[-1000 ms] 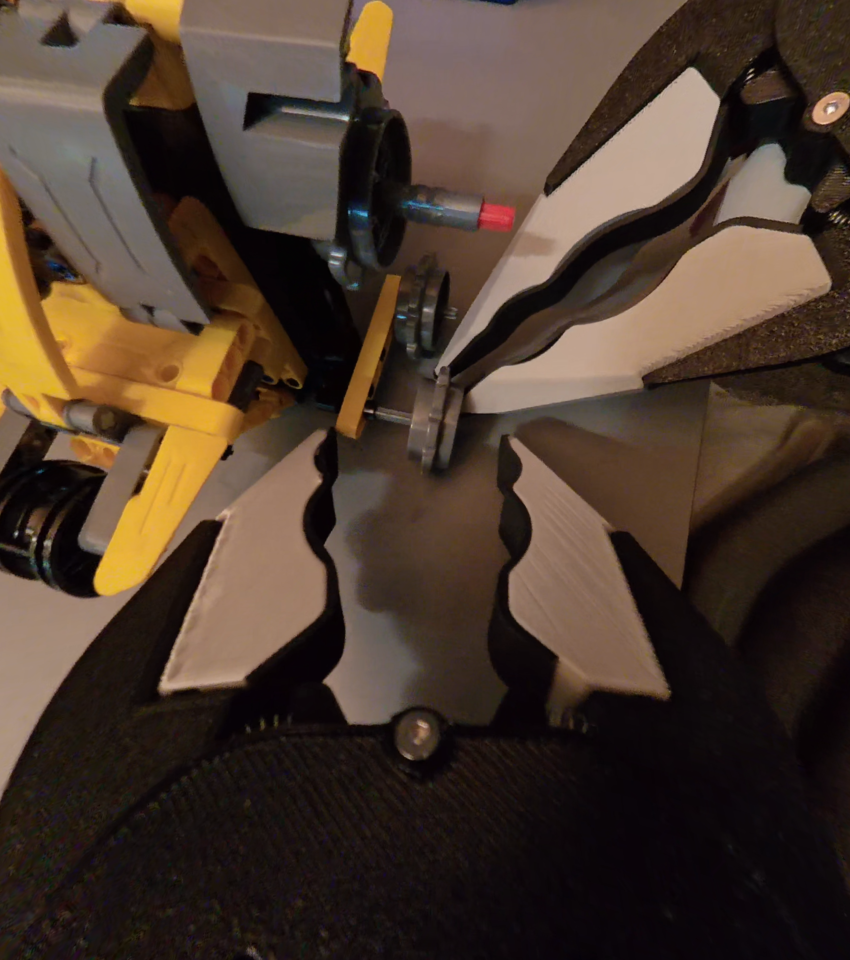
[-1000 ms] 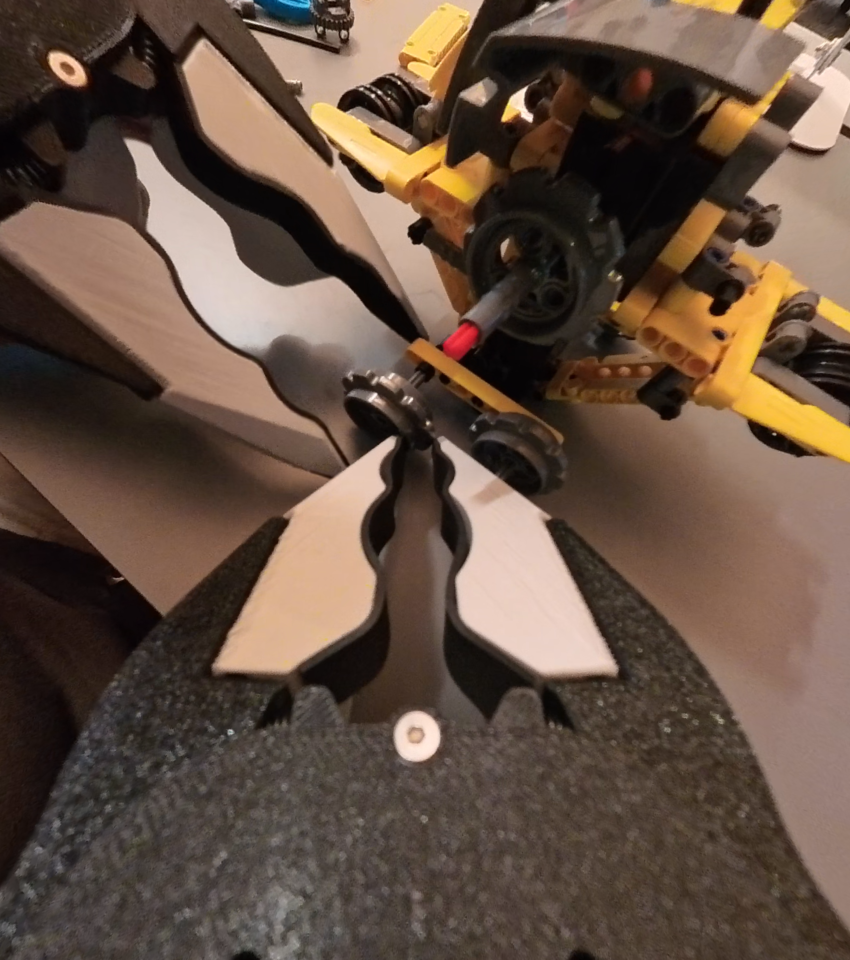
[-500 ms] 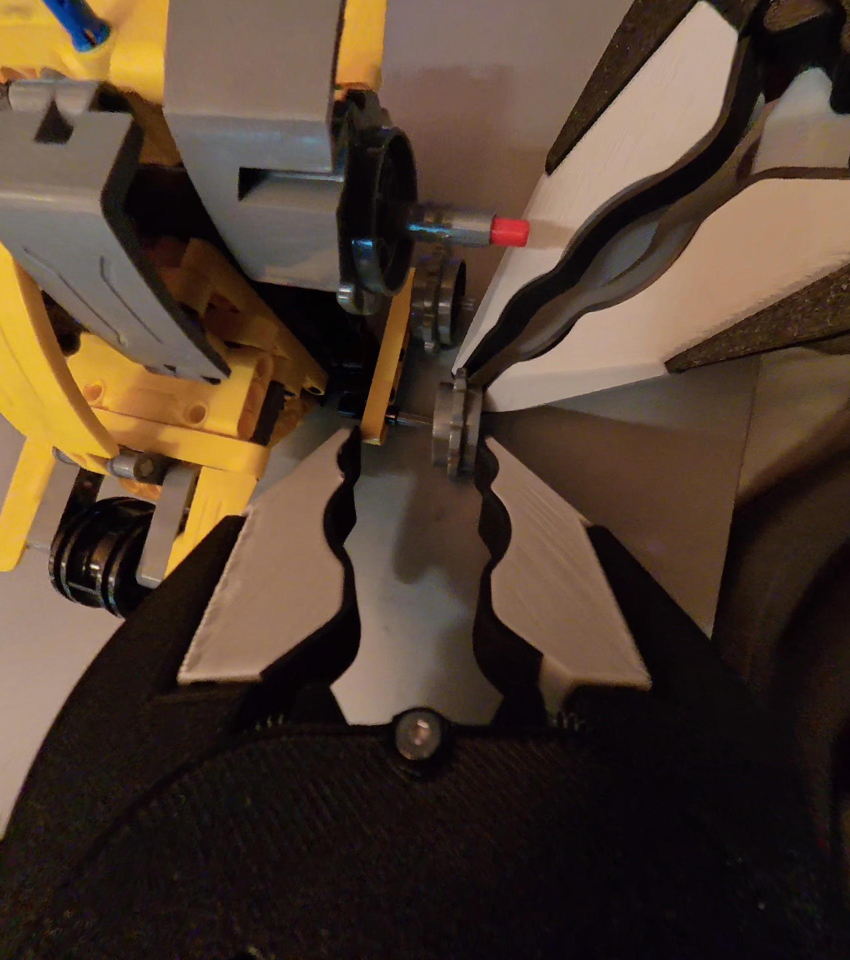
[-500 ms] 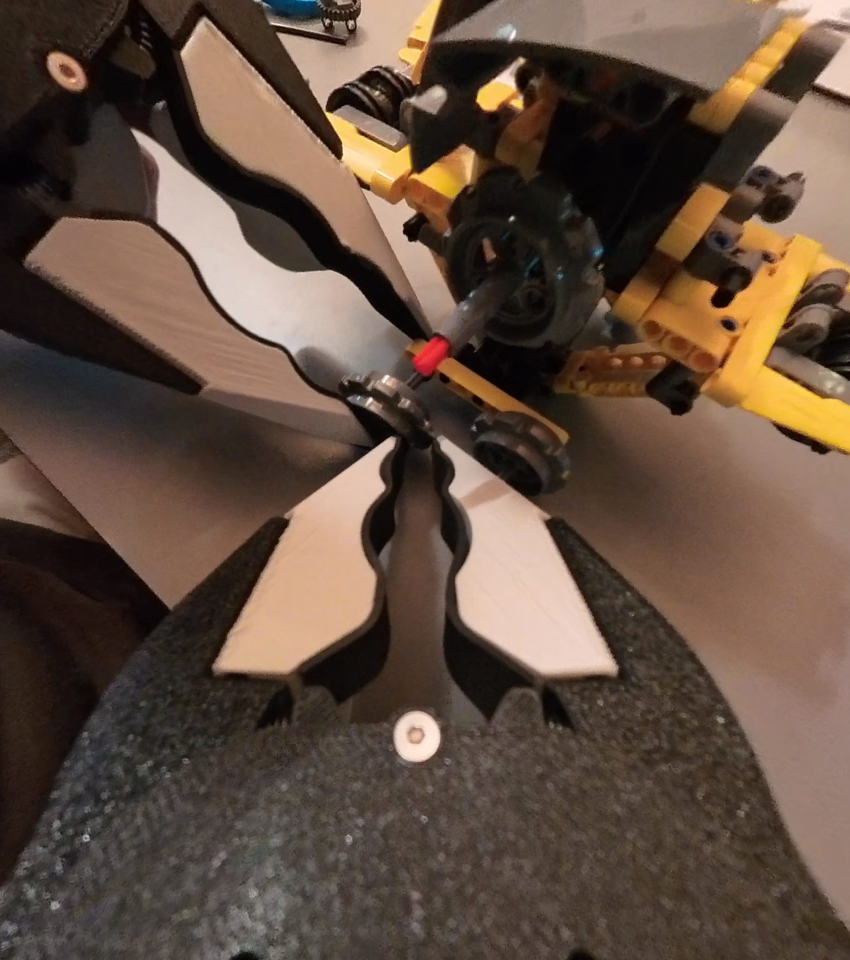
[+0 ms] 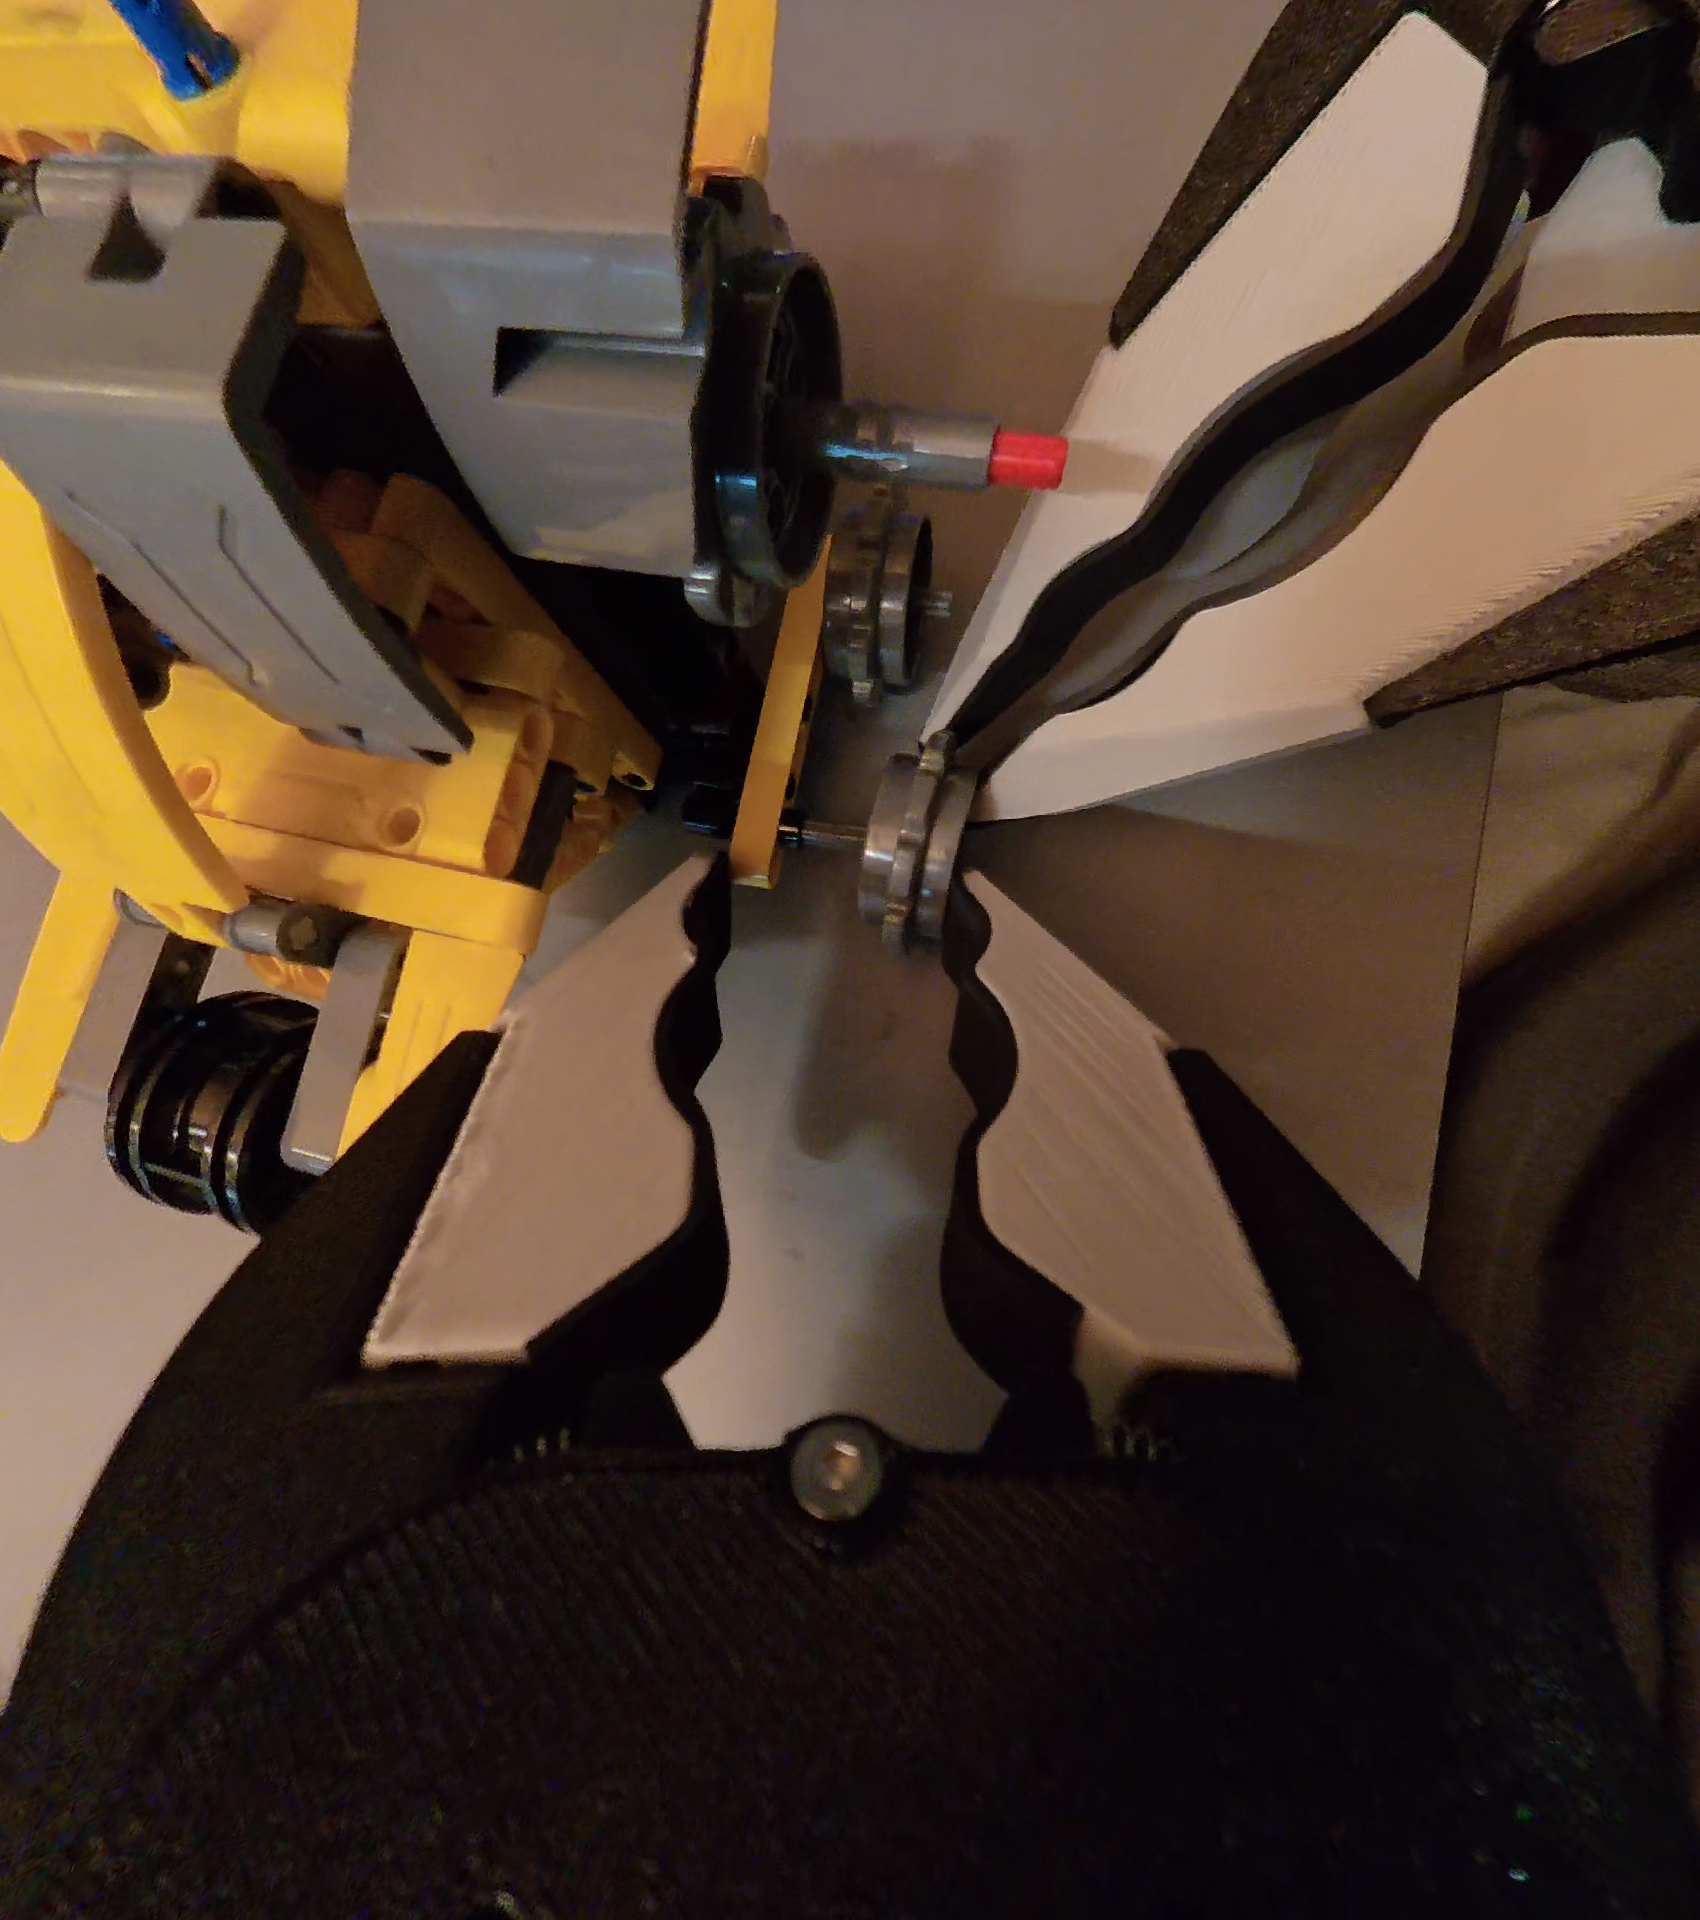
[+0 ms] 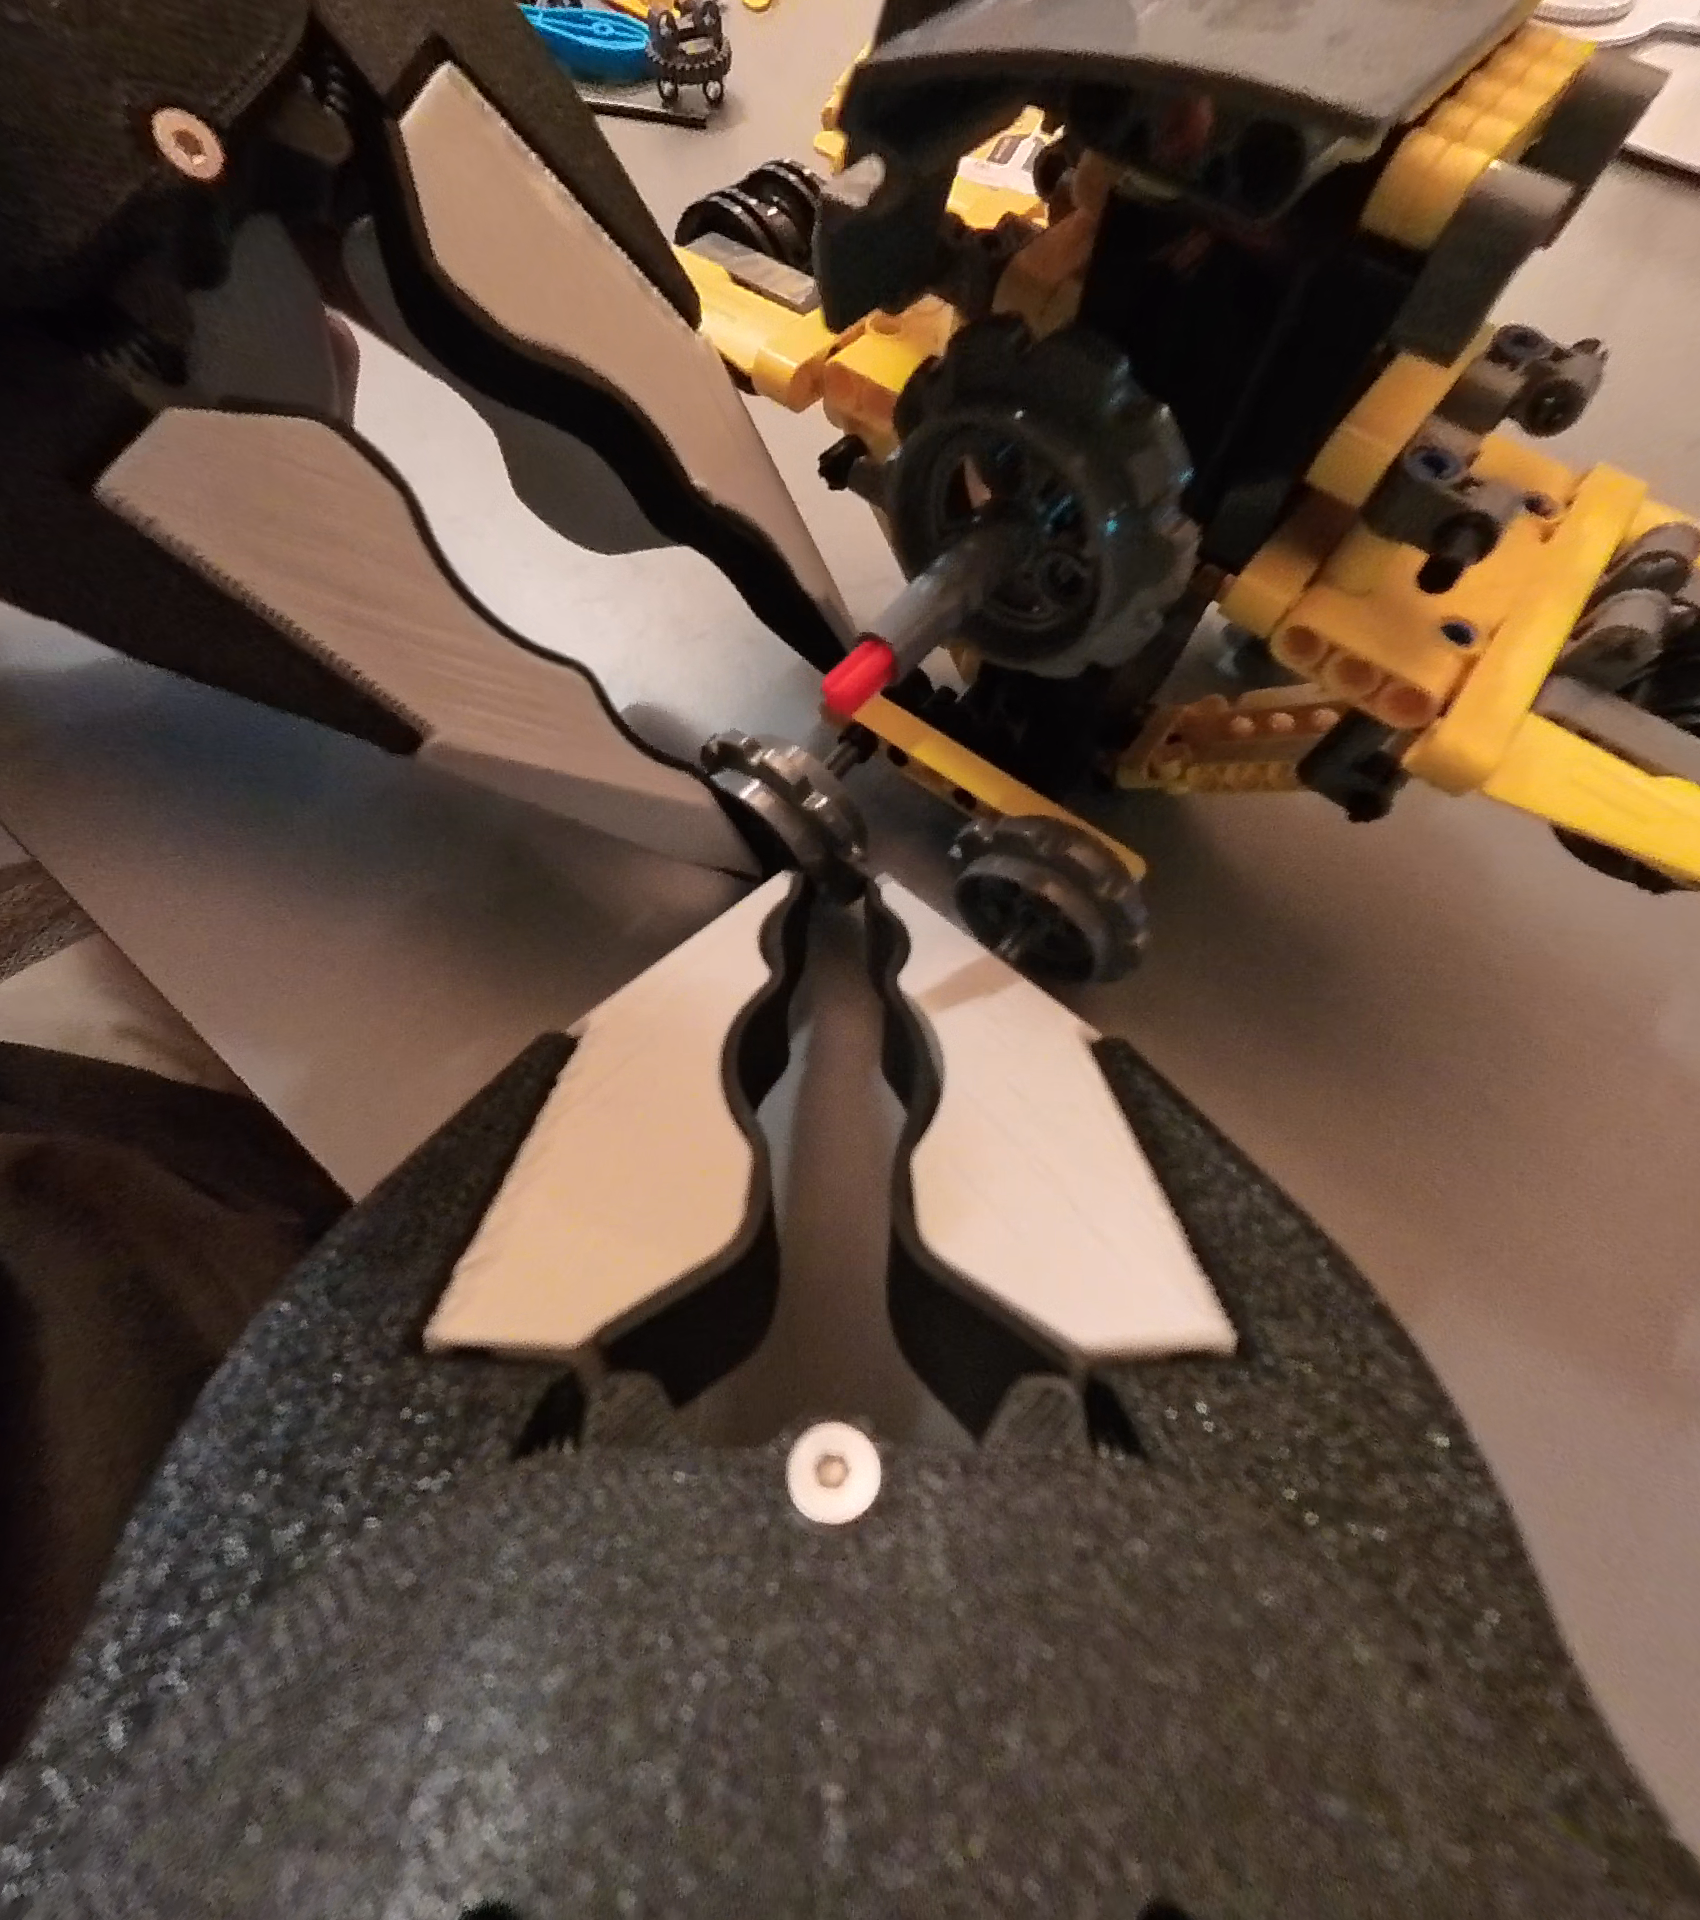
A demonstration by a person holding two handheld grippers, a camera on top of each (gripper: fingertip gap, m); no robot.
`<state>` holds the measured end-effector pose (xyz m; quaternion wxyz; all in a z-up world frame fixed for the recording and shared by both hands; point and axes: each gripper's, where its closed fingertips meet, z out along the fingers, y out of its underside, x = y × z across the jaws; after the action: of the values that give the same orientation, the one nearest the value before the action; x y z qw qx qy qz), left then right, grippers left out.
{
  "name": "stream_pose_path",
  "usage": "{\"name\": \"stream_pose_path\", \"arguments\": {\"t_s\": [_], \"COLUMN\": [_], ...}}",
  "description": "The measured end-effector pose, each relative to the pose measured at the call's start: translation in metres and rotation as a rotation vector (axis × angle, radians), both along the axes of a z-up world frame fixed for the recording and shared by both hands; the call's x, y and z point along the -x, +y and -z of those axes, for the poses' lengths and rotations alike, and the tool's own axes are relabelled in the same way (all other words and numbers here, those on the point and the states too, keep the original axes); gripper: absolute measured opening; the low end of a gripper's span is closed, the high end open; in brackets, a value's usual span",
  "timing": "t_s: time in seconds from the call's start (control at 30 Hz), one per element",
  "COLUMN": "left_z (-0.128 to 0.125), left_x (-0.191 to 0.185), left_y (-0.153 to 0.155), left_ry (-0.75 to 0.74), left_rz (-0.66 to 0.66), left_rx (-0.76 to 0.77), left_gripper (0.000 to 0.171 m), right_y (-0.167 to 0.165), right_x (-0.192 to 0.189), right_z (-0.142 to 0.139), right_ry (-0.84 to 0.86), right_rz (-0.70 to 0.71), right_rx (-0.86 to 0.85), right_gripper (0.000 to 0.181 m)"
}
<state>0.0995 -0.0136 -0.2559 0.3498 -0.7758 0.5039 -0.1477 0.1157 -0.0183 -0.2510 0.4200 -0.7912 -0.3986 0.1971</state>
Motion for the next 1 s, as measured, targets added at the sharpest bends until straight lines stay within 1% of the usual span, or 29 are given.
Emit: {"name": "stream_pose_path", "arguments": {"t_s": [0.13, 0.43, 0.8, 1.0], "left_z": [-0.0004, -0.0005, 0.0017, 0.0007], "left_x": [-0.0002, -0.0008, 0.0001, -0.0002], "left_y": [0.0001, 0.0013, 0.0035, 0.0052], "left_ry": [-0.006, -0.021, -0.014, -0.023], "left_rz": [0.004, -0.001, -0.018, -0.025], "left_rx": [-0.001, -0.001, -0.037, -0.038], "left_gripper": [0.04, 0.039, 0.035, 0.034], "right_y": [-0.0003, 0.0026, 0.0042, 0.0056], "right_x": [-0.0007, -0.0003, 0.0005, -0.0005], "right_z": [-0.0014, -0.0015, 0.0037, 0.0025], "right_ry": [0.014, 0.063, -0.009, 0.008], "right_rz": [0.001, -0.001, 0.008, 0.019], "right_rx": [0.0, 0.071, 0.008, 0.013], "right_gripper": [0.01, 0.01, 0.01, 0.01]}}
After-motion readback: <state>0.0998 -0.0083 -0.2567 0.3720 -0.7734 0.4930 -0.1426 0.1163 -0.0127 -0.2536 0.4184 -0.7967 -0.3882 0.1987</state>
